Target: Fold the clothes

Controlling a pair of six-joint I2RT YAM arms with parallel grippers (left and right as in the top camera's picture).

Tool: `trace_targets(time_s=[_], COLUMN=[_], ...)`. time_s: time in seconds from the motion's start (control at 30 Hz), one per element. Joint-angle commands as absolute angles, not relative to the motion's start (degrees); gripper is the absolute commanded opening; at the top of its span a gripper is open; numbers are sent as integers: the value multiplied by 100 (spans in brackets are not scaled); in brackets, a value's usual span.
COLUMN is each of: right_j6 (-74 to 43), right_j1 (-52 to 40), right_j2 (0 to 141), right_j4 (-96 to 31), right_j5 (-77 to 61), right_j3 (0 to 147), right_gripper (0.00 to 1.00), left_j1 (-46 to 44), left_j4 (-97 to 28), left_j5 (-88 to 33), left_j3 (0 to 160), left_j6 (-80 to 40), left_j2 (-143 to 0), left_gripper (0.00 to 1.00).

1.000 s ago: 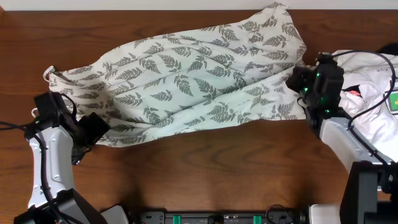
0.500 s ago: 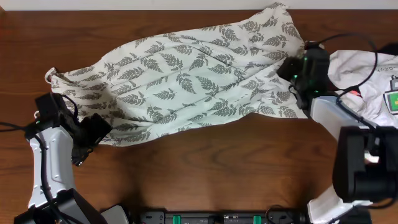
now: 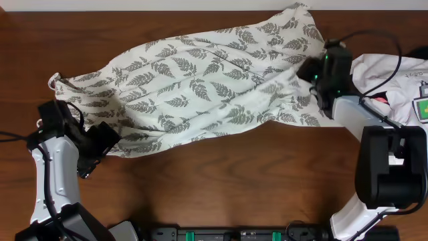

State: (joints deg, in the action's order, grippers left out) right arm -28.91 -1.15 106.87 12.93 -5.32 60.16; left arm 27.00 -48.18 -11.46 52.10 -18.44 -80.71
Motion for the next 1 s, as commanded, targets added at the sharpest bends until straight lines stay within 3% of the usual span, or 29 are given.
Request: trace_targets(time_s=[0.0,0.67,0.97], right_j6=[-2606,-2305,-2084], right_j1=[-231,-305,-292], right_j2=[10715,11590,11240], right_j4=[1282,790,532], right_j5=[-443,-154,-366], right_j3=[6394,6558,6700], right_gripper=[1,1,37], left_j1=[2714,2714,2714], left_j4=[-4847,-4810,-4884], left_j5=[-1133,-1135,-1138], left_j3=[5148,5148,5148], left_j6=[-1920,-1918,-1918], left_j2=[-8125,-8125,-8125], left_gripper=[98,98,98])
